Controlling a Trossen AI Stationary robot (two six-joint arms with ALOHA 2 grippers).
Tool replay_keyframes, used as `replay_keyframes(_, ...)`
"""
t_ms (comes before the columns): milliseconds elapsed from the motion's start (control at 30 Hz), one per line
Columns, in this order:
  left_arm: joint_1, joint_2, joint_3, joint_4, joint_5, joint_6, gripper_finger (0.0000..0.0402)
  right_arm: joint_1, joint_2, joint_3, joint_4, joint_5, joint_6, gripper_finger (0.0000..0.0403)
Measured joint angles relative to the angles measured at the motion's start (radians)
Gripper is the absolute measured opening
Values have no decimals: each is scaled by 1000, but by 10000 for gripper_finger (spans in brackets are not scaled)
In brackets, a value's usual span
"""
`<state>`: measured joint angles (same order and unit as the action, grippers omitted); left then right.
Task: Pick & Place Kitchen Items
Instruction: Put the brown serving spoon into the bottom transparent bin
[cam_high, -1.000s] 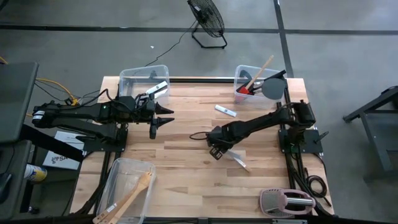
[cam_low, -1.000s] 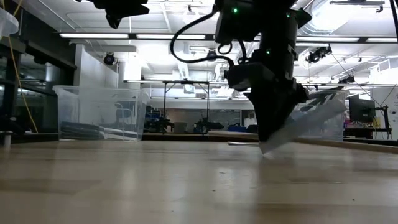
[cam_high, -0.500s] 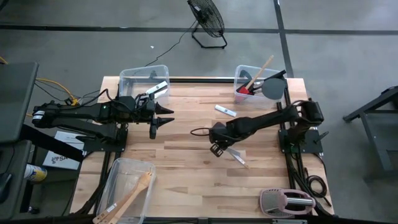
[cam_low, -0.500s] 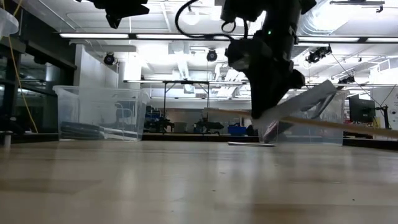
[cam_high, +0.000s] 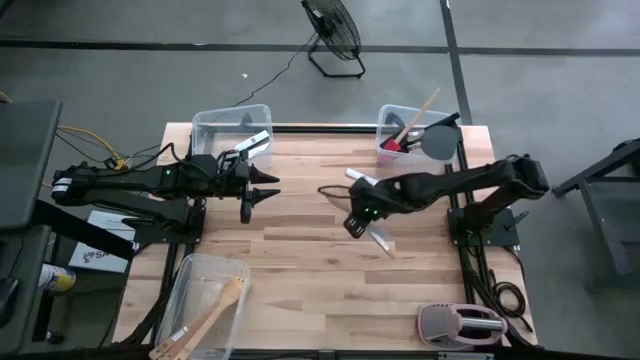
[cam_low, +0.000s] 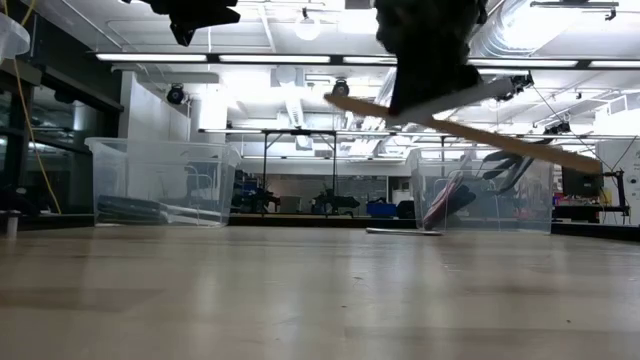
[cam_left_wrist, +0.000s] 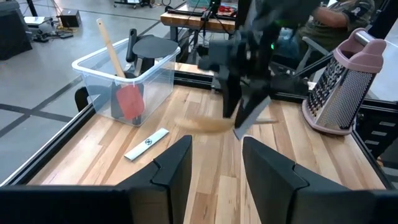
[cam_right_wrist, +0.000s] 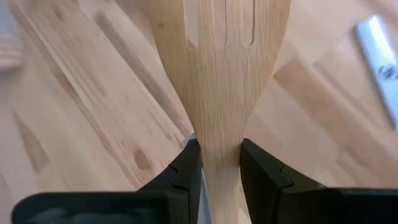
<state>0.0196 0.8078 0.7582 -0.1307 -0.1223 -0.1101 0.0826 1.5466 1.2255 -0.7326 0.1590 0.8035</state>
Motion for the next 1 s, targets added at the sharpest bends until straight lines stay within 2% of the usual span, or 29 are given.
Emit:
replay_keyframes(367,0,0,0,0,0,0,141,0,-175,0,173,112,-135,79)
replay_keyframes(800,0,0,0,16,0,-3,141,-7,-269,0,378,93,-288,79)
replay_keyframes(1000,0,0,0,36,0,-5,141,-7,-272,0,459,40,-329,79)
